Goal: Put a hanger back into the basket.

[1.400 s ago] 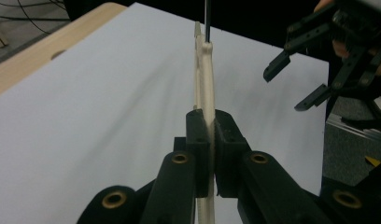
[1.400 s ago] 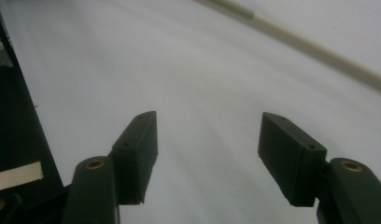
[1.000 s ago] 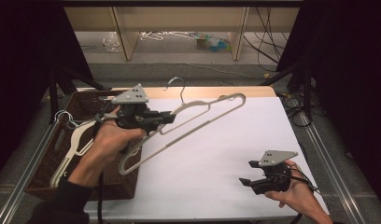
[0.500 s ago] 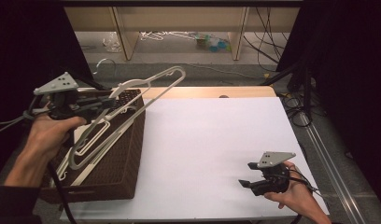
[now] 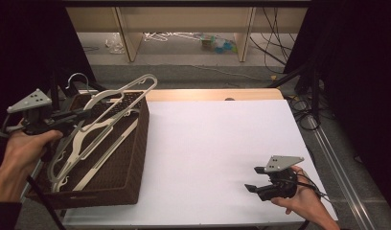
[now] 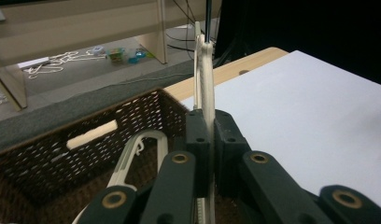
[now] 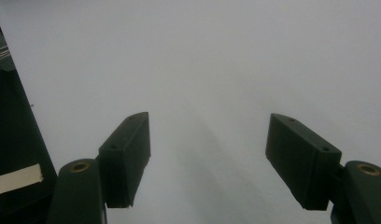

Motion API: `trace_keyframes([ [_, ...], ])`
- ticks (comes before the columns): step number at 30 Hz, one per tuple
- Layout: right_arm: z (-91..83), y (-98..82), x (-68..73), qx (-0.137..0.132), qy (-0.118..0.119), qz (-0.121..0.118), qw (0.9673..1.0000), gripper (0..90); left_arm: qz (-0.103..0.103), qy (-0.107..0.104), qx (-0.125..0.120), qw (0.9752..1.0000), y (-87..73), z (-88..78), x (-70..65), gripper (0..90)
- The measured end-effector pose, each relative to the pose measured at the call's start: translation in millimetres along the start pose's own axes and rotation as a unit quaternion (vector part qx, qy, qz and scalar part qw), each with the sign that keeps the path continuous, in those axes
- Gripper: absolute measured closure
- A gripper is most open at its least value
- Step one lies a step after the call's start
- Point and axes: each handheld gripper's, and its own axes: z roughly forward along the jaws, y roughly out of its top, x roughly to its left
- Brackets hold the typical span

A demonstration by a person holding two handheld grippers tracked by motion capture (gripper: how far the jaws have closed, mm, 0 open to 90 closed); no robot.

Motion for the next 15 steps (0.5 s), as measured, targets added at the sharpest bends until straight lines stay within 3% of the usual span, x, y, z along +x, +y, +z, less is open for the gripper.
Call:
trace_keyframes([
  [15,0.4,0.5,1.5,0.001,0.004,-0.002,1.0,31.3,-0.03,0.028,0.008,0.9991,-41.7,-9.9,29.1,85.8],
])
